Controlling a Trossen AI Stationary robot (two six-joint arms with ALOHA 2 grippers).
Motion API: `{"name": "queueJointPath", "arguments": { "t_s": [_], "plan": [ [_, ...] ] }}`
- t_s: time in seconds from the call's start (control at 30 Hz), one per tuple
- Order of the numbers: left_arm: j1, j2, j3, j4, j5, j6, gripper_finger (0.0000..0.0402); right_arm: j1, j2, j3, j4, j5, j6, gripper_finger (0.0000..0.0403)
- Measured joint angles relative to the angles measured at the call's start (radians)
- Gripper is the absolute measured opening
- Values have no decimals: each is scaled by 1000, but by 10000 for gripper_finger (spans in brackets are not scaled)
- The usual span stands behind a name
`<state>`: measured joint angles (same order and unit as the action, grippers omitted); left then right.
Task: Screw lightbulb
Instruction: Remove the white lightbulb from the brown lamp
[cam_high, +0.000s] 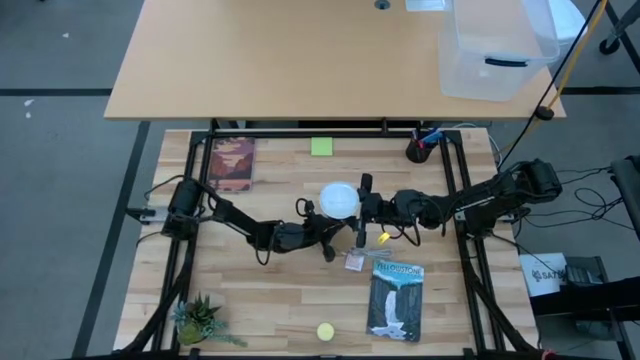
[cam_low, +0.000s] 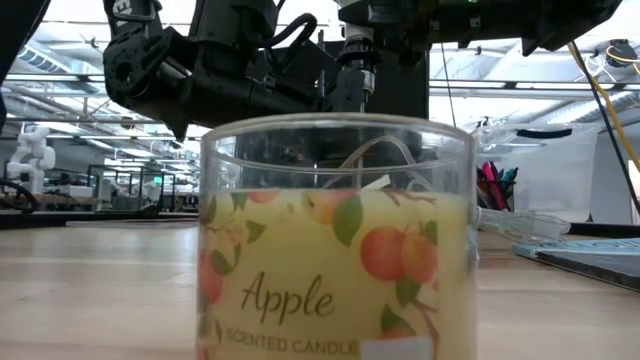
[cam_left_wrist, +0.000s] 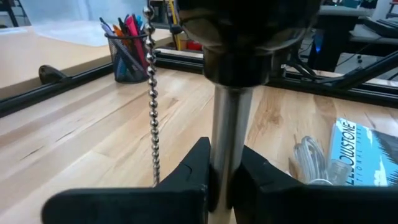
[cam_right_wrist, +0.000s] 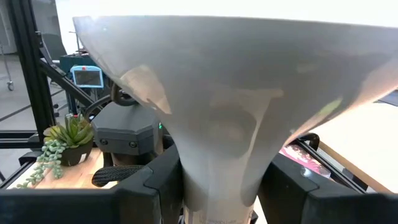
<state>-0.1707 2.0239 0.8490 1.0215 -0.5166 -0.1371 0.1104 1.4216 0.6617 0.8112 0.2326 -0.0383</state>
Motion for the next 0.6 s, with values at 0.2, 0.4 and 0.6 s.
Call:
{"name": "queueJointPath", "arguments": {
  "t_s": [0.2,0.4,0.6],
  "plan": [
    [3,-1,0,-1,27,2,31,1,0,-1,0,-1,0,163],
    [4,-2,0,-7,48,12,31,11,0,-1,-1,1,-19,169],
    [8,-4,1,-35,131,21,31,17,-36,-1,-76,-67,-29,154]
  ]
}}
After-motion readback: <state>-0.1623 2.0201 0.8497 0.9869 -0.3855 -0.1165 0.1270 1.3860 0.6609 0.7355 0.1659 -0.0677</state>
